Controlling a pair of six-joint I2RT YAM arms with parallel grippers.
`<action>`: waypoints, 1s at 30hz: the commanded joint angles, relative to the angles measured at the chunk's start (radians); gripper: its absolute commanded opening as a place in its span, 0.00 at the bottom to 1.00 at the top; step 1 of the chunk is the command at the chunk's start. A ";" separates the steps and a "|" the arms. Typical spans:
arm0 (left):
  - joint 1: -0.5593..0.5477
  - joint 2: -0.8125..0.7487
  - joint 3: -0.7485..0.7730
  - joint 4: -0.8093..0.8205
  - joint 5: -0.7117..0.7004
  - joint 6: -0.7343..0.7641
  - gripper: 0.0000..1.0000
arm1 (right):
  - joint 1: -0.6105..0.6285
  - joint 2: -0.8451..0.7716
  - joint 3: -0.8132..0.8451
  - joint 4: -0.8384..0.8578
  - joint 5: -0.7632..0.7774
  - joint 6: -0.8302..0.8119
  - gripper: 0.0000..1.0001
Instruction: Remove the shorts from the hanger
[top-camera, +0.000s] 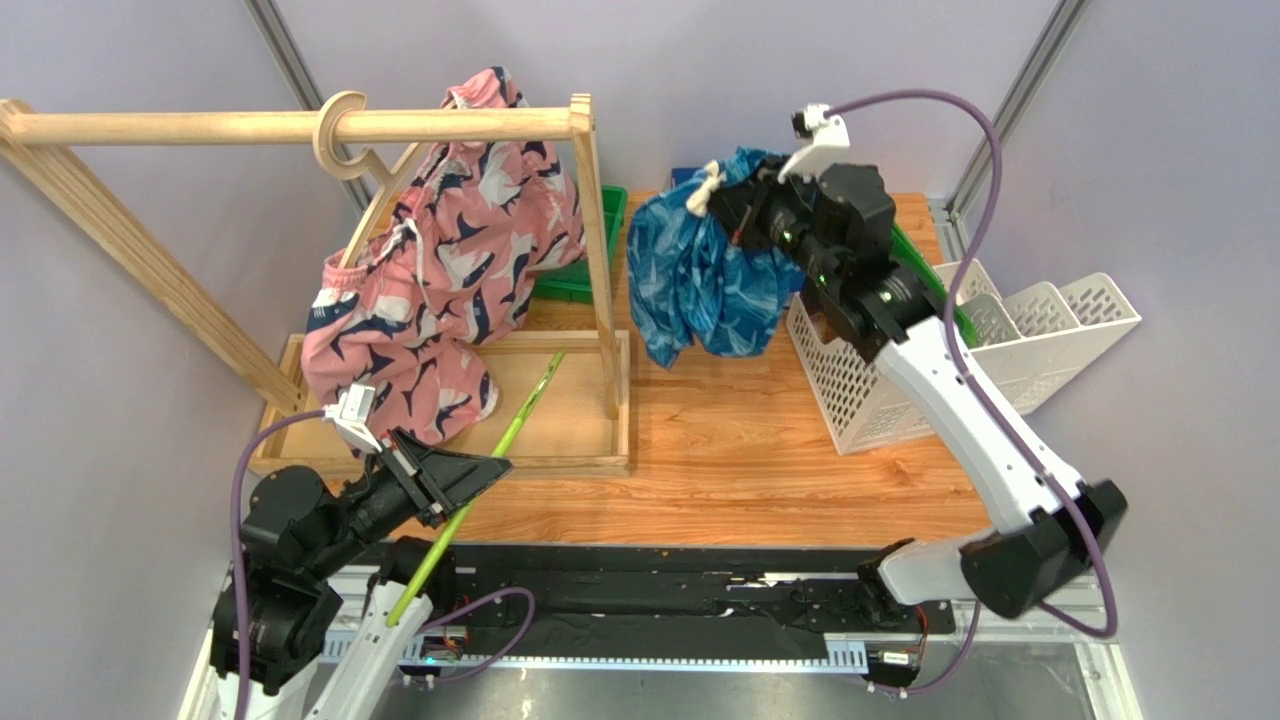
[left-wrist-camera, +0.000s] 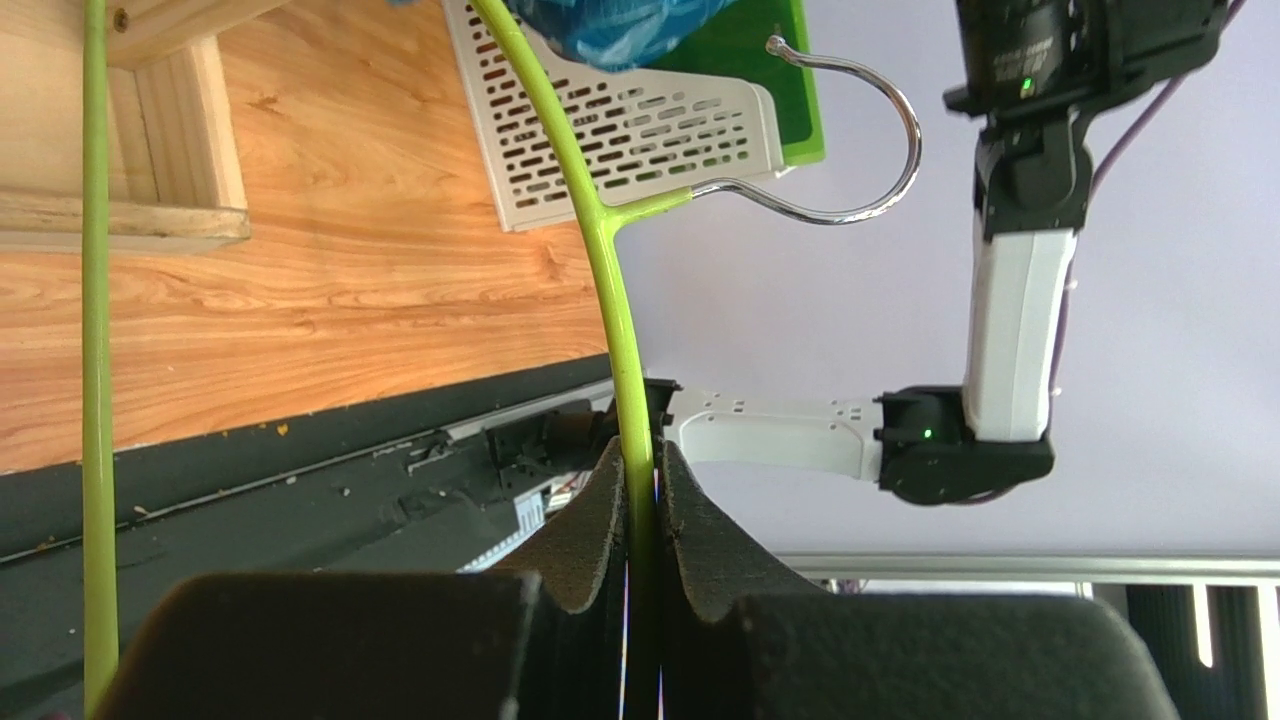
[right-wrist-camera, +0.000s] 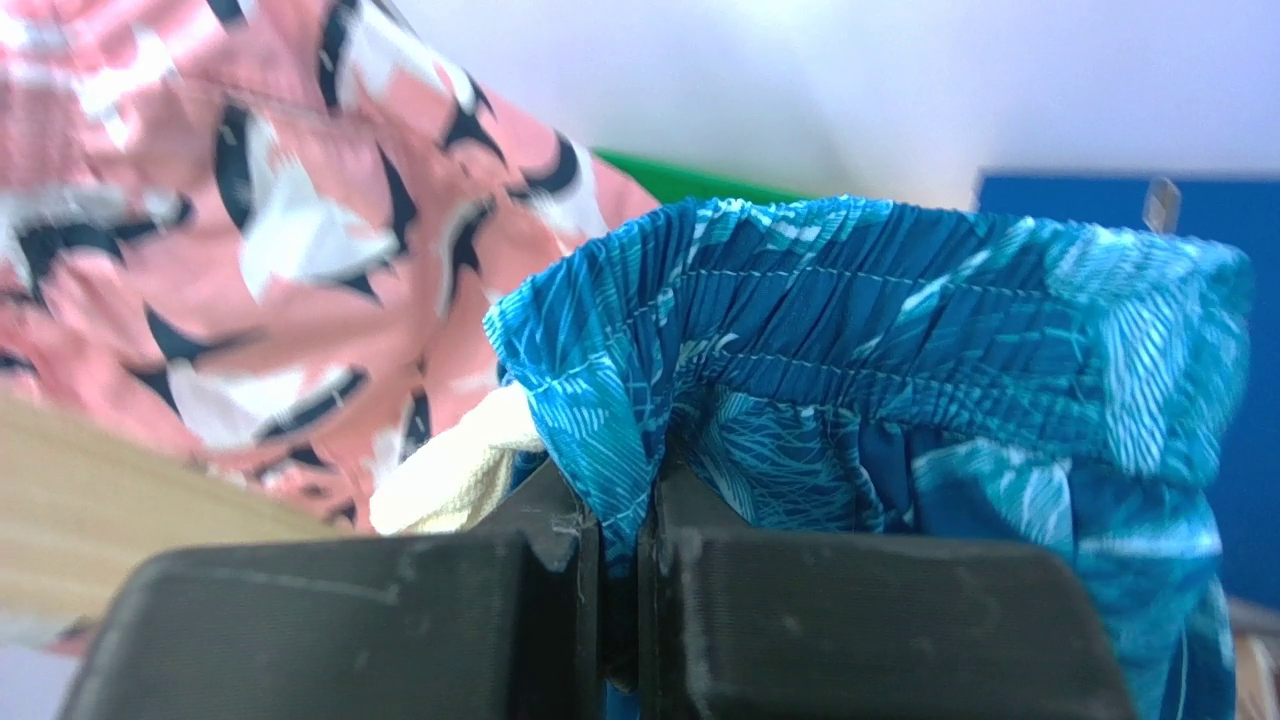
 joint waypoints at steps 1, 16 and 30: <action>0.005 -0.011 0.027 0.015 -0.019 0.047 0.00 | -0.024 0.124 0.158 0.211 -0.107 0.045 0.00; 0.005 -0.048 0.042 -0.045 -0.110 0.088 0.00 | 0.019 1.065 0.999 0.697 -0.238 0.252 0.00; 0.005 -0.041 0.025 -0.062 -0.128 0.097 0.00 | 0.139 1.436 1.134 0.618 0.143 0.203 0.00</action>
